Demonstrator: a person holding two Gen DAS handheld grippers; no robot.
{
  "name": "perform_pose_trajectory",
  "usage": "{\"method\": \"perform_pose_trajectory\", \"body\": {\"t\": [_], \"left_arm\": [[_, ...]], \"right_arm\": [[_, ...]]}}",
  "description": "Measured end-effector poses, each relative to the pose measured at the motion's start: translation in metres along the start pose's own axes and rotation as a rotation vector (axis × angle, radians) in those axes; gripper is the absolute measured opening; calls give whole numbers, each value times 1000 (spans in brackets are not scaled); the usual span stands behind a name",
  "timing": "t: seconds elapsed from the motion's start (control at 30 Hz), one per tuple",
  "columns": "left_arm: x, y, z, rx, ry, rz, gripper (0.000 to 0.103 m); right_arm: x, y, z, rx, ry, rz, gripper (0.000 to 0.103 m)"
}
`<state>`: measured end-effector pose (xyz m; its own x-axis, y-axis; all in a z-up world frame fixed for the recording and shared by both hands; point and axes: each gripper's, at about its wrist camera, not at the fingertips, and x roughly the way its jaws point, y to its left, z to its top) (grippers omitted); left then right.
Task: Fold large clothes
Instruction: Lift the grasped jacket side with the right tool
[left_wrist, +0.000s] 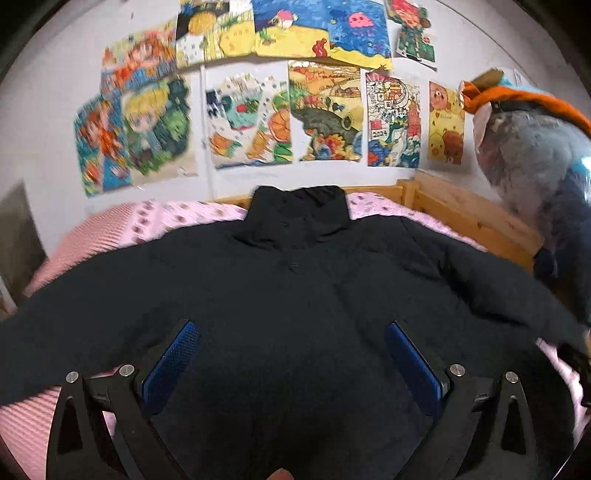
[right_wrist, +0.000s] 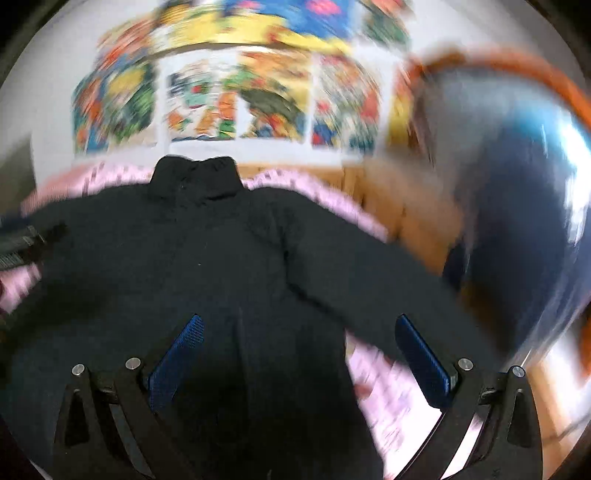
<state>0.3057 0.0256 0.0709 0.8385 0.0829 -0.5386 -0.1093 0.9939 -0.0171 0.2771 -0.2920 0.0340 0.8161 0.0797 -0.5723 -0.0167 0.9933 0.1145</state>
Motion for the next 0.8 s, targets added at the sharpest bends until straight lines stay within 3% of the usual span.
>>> {"method": "perform_pose_trajectory", "body": {"t": [0.13, 0.27, 0.43, 0.53, 0.67, 0.8], "left_arm": [[37, -14, 10, -63, 35, -81, 103], [80, -38, 23, -62, 79, -128, 103], [138, -67, 32, -44, 130, -102, 103], [167, -83, 31, -26, 170, -95, 103], [216, -108, 30, 1, 315, -87, 103], [244, -125, 24, 33, 379, -73, 103]], "right_arm": [[21, -62, -15, 270, 66, 19, 102], [38, -105, -34, 494, 106, 24, 102], [63, -144, -71, 815, 127, 33, 102], [72, -142, -79, 895, 77, 42, 102], [82, -140, -66, 882, 9, 3, 102], [90, -147, -51, 871, 6, -47, 95]]}}
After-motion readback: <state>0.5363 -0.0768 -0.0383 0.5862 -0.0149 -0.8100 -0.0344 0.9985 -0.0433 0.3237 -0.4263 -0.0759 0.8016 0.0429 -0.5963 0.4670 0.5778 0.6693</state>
